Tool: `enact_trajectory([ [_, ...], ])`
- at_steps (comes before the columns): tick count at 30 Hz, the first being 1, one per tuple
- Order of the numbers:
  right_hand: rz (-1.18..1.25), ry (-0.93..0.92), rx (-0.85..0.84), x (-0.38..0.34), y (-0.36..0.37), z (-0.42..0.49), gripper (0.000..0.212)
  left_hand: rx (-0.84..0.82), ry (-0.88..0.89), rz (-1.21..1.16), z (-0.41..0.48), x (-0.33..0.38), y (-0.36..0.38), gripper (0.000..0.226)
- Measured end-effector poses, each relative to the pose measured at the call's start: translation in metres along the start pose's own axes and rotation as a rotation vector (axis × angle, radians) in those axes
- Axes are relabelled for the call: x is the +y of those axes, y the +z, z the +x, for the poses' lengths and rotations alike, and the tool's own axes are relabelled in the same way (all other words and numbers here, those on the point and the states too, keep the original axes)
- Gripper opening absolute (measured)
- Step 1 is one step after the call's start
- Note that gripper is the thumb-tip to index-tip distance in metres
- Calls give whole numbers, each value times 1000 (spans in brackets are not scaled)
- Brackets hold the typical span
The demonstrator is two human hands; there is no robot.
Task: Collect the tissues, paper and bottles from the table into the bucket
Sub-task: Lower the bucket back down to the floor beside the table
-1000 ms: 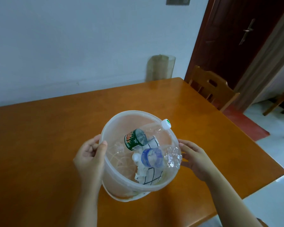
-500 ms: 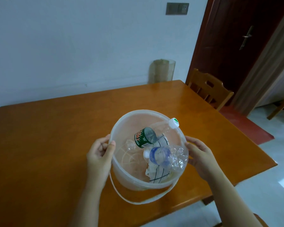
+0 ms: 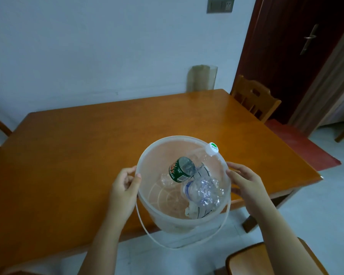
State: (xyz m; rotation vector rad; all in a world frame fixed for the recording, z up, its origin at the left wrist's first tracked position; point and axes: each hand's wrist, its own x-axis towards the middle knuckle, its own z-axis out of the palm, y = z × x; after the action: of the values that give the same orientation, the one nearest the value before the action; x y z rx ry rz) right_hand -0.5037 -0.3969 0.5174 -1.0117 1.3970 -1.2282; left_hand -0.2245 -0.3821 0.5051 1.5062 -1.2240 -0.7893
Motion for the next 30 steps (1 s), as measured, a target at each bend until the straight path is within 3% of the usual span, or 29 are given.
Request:
enact_trajectory([
  [12, -28, -42, -6, 3, 48, -105, 24, -40, 20, 28, -61, -24, -83, 18],
  [22, -114, 49, 27, 36, 127, -205, 31, -92, -36, 135, -125, -78, -184, 15],
  [28, -90, 52, 56, 62, 131, -239, 20, -157, -52, 130, -148, -99, -196, 9],
  [30, -70, 52, 60, 70, 128, -245, 20, -167, -68, 158, -155, -104, -192, 17],
])
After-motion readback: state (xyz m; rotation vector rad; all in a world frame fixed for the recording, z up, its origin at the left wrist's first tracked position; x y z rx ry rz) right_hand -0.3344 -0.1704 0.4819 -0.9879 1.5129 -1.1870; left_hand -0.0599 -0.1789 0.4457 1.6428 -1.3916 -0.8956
